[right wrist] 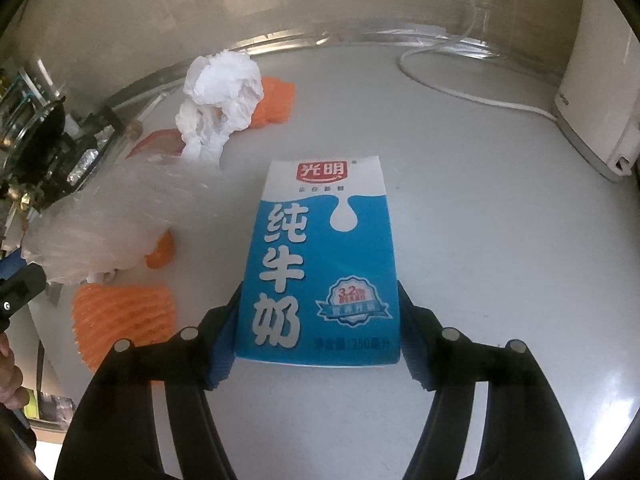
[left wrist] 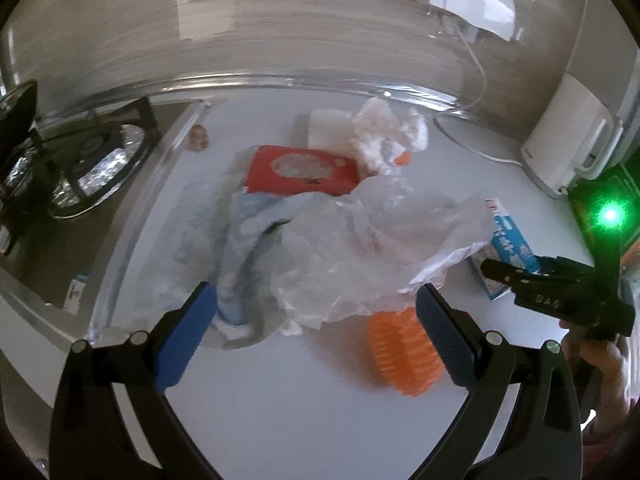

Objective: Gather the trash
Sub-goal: 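Grasp the milk carton with the right tool while the left tool grasps the plastic bag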

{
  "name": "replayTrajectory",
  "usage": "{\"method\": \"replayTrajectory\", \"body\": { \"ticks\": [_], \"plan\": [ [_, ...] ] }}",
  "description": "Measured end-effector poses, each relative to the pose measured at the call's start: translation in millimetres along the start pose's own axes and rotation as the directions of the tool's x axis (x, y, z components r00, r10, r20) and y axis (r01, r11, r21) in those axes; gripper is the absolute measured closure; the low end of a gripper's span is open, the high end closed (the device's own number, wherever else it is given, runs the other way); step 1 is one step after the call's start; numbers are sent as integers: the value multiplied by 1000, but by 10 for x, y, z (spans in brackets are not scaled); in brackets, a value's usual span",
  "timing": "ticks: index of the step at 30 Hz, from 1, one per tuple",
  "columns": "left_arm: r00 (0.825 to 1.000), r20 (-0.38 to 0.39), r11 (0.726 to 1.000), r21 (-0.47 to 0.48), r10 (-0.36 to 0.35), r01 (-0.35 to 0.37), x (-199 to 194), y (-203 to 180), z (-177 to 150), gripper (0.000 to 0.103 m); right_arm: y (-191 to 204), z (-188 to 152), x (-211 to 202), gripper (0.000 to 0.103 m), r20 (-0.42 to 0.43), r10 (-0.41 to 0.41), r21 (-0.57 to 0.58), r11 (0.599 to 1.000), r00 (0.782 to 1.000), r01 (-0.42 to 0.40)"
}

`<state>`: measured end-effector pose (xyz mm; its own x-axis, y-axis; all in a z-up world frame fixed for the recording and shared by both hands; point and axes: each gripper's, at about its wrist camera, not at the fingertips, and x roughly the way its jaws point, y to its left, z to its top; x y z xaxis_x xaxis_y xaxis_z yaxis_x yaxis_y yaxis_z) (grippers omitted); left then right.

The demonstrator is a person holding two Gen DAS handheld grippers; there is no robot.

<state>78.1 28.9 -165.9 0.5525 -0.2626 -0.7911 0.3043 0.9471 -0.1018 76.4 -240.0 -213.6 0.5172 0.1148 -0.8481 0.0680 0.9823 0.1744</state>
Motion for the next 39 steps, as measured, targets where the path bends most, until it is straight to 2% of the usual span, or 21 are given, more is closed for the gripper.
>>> {"method": "replayTrajectory", "body": {
  "ticks": [2,3,5,6,11,14,19,25,27,28,29,31,36,39],
  "plan": [
    [1000,2,1000,5,-20,20,12,-58,23,22,-17,-7,-33,35,-2,5,1,1000,1000,-5],
    [1000,-1,1000,7,-28,28,16,-75,32,24,-26,-9,-53,35,0,6,2,1000,1000,-6],
    [999,1,999,11,-40,40,25,-130,61,39,-38,-19,-82,35,3,10,3,1000,1000,-10],
    [999,3,999,11,-45,45,28,-147,72,42,-45,-20,-99,35,5,13,4,1000,1000,-13],
    [995,25,995,-6,-98,98,-6,-195,169,80,-67,-30,-135,35,12,20,12,1000,1000,-21],
    [993,48,994,-26,-108,109,-63,-197,221,94,-77,-40,-171,35,19,25,15,1000,1000,-25],
    [991,88,994,-39,-99,102,-203,-183,249,98,-76,-45,-264,35,39,29,11,999,999,-30],
    [994,69,997,-4,-81,81,-194,-234,206,98,-89,-34,-338,35,53,32,13,999,998,-32],
    [995,65,997,7,-80,80,-195,-260,194,77,-102,-35,-350,35,53,31,13,999,998,-32],
    [995,59,997,22,-75,74,-186,-279,190,44,-115,-36,-351,35,54,32,14,999,998,-32],
    [995,76,998,40,-61,58,-194,-298,183,27,-111,-40,-354,35,55,31,15,999,998,-32],
    [993,116,996,87,-29,19,-217,-344,180,26,-134,-38,-352,35,54,32,17,999,998,-33],
    [997,73,978,205,-39,24,-28,-512,256,20,-142,-51,-333,36,50,37,29,999,998,-38],
    [999,9,970,241,-44,41,190,-603,263,19,-144,-55,-327,35,48,39,28,999,998,-41]
  ]
}}
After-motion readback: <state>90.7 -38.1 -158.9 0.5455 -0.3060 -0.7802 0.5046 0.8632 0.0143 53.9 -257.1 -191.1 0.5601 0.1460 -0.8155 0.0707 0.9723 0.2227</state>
